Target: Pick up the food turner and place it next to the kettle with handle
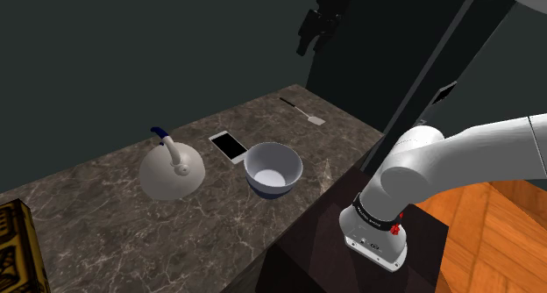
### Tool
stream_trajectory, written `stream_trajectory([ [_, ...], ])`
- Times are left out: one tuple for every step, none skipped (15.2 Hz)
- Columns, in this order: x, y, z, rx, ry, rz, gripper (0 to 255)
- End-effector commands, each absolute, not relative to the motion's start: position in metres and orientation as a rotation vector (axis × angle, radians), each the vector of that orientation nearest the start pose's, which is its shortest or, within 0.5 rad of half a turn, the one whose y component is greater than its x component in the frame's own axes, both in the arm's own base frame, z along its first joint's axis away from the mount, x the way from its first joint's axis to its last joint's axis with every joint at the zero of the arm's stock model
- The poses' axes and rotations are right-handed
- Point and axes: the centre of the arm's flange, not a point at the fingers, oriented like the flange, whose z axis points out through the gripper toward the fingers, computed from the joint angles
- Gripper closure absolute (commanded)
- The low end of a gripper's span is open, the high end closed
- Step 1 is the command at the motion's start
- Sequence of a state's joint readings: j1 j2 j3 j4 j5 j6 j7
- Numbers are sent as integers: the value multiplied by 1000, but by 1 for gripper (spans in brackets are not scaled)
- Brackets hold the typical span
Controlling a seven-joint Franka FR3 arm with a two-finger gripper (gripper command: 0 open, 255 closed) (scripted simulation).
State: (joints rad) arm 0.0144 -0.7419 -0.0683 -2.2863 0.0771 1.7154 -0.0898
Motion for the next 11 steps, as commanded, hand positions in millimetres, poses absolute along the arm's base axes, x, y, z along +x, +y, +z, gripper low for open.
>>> stream_trajectory([
  [334, -18, 624, -3017, -68, -268, 0],
  [339, -26, 614, -3020, -64, -264, 0],
  [344, -33, 605, -3023, -59, -260, 0],
  [350, -40, 596, -3027, -54, -256, 0],
  [355, -48, 587, -3030, -50, -252, 0],
  [360, -55, 577, -3033, -45, -248, 0],
  [365, -63, 568, -3037, -40, -244, 0],
  [370, -70, 559, -3040, -36, -240, 0],
  [375, -78, 550, -3043, -31, -236, 0],
  [380, -85, 540, -3046, -26, -232, 0],
  [385, -93, 531, -3049, -21, -228, 0],
])
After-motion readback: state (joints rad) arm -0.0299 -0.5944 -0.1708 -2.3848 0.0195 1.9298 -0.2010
